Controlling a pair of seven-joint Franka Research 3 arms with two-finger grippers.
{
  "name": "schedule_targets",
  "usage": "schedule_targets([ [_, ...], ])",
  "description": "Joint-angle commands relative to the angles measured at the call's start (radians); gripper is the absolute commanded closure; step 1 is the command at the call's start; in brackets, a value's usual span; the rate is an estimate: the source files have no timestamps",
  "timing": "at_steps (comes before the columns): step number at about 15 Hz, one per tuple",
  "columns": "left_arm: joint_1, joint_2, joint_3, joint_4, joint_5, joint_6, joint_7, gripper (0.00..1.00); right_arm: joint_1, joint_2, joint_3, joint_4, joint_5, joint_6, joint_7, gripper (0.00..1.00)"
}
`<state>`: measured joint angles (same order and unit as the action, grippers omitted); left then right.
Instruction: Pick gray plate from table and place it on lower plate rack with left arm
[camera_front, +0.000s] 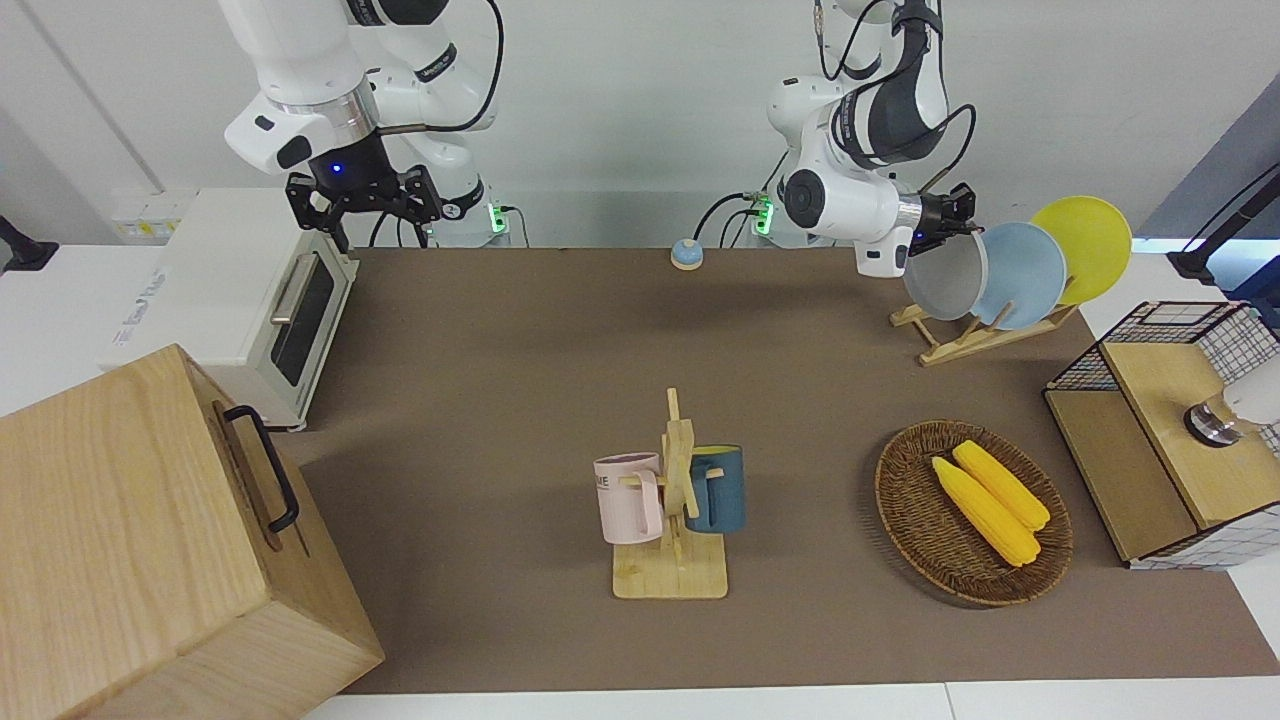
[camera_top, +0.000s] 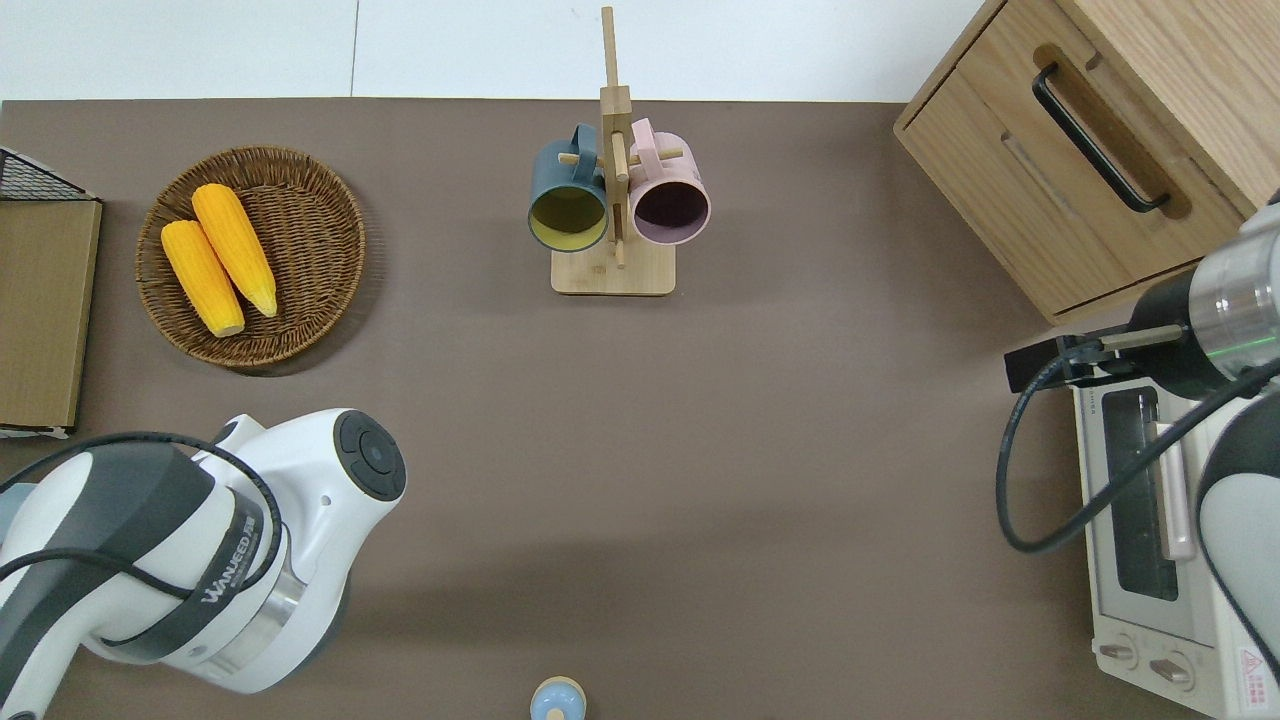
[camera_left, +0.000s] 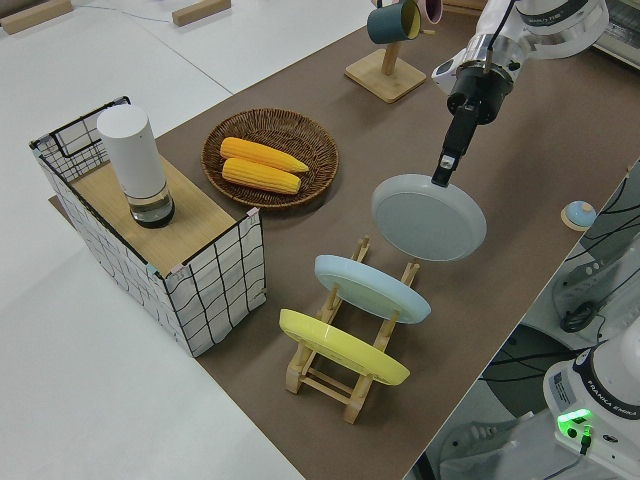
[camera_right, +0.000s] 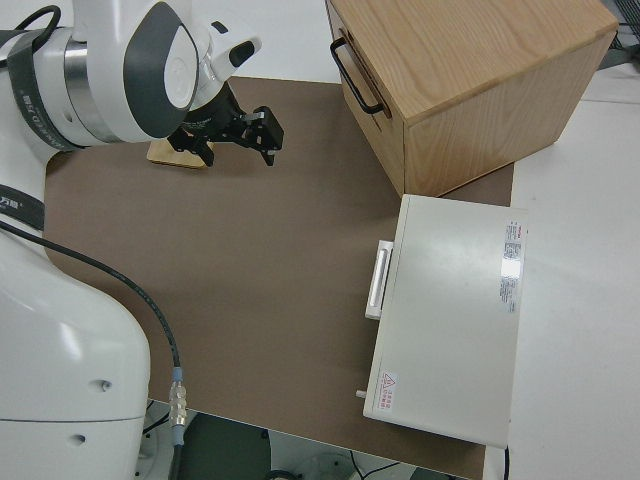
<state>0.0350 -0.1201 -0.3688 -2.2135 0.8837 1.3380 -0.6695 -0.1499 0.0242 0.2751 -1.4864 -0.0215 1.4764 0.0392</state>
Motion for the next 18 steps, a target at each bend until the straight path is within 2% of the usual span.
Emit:
schedule_targets([
  [1,0.003,0.010,0.002,0.001,0.044,-0.010,-0.027,1.00,-0.019,-0.003,0.018,0.009,-0.002,-0.014,0.013,0.017],
  [13,0.016,0.103,0.013,0.001,0.061,0.061,-0.122,1.00,-0.019,-0.001,0.018,0.009,-0.002,-0.014,0.013,0.017],
  [18,0.022,0.112,0.013,0.001,0.061,0.072,-0.122,1.00,-0.020,-0.001,0.018,0.009,-0.002,-0.014,0.013,0.017],
])
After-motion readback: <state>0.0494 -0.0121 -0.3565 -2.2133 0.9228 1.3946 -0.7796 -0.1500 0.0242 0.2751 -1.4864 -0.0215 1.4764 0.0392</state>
